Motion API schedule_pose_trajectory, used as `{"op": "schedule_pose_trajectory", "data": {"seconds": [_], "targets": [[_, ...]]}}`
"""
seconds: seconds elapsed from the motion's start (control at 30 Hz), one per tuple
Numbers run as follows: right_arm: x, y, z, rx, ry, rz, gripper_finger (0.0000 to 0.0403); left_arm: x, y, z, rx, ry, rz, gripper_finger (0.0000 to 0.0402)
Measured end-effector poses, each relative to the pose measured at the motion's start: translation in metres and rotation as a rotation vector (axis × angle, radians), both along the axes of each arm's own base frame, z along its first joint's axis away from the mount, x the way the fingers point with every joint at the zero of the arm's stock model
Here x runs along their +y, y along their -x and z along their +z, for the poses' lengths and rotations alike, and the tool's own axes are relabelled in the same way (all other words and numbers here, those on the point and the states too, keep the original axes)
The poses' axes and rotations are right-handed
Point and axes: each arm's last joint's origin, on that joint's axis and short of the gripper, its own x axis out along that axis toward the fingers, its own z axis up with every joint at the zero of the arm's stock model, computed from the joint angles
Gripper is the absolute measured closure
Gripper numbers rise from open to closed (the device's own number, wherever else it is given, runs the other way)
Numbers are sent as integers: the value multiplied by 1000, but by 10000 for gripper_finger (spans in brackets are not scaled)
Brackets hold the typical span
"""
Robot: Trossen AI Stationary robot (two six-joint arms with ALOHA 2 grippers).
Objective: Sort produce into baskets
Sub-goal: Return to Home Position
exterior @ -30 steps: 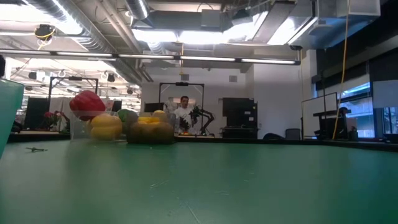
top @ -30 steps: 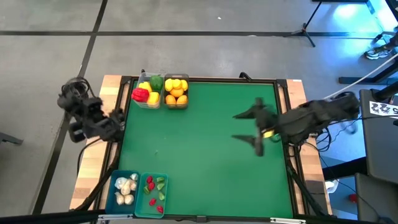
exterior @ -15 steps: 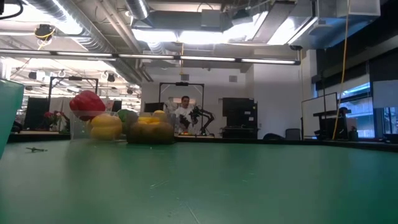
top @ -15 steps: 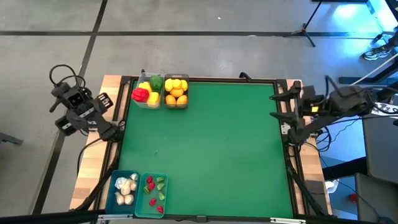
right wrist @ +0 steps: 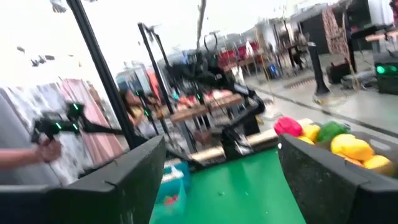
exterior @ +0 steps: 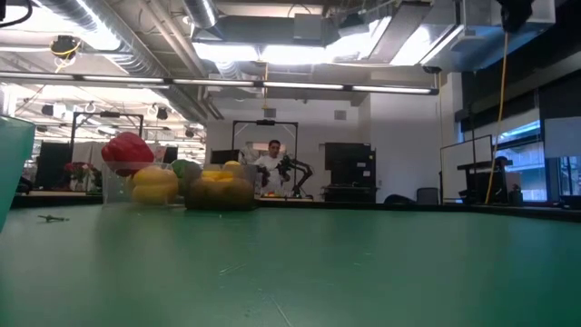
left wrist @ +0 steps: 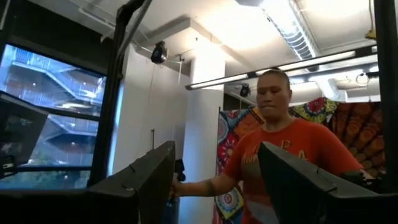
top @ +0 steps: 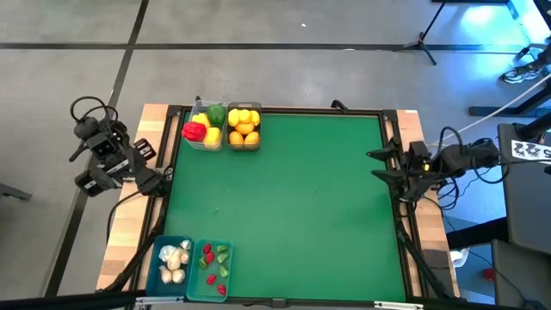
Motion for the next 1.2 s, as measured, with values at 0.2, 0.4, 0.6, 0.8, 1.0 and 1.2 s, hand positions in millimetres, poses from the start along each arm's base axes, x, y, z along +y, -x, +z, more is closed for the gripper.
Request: {"op": "schedule_pose_trajectory", "data": {"seconds": [0.2, 0.4, 0.6, 0.8, 1.0, 1.2], "targets": [[-1, 1, -35, -43, -24, -7, 100, -2, -2, -5, 49, -23, -11, 174], [0, 0, -62, -53, -61, -11, 100, -14, -14, -25, 99, -60, -15, 174], [0, 0, -71, -73, -72, -10, 100, -31, -30, -54, 79, -15, -25, 174], [0, -1, -72, -63, -58, 15, 100, -41, -39, -78, 76, 12, -46, 174], [2, -2, -78, -17, -30, 50, 100, -48, -45, -100, 64, 11, -66, 174], [6, -11, -107, 14, -54, 48, 100, -52, -48, -119, 51, 30, -69, 174]]}}
